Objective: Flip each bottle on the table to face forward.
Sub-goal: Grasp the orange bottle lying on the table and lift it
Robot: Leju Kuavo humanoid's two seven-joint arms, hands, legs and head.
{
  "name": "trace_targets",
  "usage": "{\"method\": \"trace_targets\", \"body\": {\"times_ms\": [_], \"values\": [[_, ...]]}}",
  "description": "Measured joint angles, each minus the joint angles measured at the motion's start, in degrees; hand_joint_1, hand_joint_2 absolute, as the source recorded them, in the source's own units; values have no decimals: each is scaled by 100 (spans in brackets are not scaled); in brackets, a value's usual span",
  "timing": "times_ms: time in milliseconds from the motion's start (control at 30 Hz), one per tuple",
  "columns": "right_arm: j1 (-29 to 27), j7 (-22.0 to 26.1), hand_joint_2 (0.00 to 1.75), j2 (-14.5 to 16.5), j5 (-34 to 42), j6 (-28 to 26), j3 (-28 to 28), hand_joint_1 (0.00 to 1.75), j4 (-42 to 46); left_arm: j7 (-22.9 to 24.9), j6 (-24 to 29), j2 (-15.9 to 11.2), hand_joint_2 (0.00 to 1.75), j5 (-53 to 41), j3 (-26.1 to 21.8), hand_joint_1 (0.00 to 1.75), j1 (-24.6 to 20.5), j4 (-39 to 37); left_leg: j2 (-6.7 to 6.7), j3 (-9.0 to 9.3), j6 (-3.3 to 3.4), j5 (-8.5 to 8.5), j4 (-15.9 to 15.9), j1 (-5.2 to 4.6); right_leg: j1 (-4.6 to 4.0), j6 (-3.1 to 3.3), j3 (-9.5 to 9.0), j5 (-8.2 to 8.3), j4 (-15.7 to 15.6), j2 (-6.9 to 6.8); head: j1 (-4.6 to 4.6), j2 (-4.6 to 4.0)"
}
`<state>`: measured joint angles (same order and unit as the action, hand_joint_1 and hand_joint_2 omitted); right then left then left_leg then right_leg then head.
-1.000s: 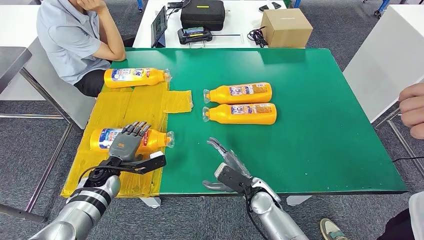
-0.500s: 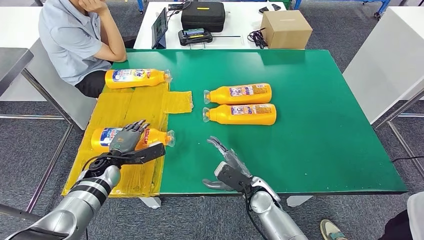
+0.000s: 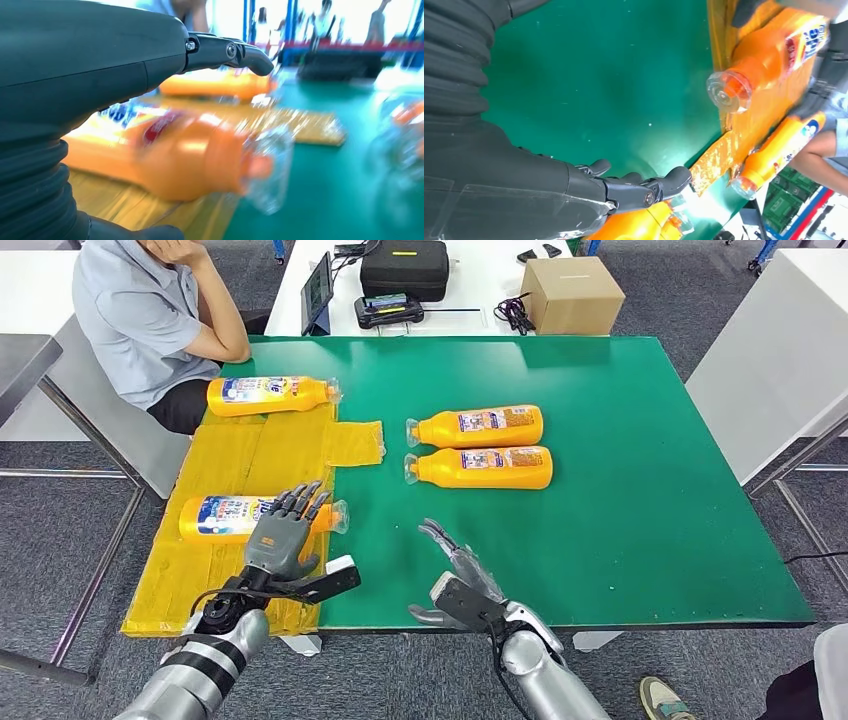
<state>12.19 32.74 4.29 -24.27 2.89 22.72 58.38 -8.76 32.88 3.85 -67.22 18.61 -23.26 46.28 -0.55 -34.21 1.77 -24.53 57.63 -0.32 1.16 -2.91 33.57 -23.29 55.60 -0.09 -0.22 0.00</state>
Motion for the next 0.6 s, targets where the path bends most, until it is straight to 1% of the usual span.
{"method": "trace_targets", "body": {"times_ms": [100,200,500,600], "values": [[-45,7,175,-1,-14,-57,-4,0,0,27,234,17,175,-128,118,0,210,391,1,-11,0,0,0,1,-1,0,13,0,0,0,0,0],[-82,11,175,-1,-22,-79,-11,0,0,39,330,29,175,-176,202,0,356,672,1,-15,0,0,0,1,-1,0,17,0,0,0,0,0],[-116,16,175,-1,-22,-93,-21,0,0,46,371,31,175,-208,293,0,492,960,2,-15,0,0,0,1,-1,0,16,0,0,1,1,0],[-122,34,175,-2,-45,-183,-22,0,2,101,581,34,175,-566,294,0,585,1129,2,-16,0,0,0,1,0,0,17,0,0,1,0,0]]}}
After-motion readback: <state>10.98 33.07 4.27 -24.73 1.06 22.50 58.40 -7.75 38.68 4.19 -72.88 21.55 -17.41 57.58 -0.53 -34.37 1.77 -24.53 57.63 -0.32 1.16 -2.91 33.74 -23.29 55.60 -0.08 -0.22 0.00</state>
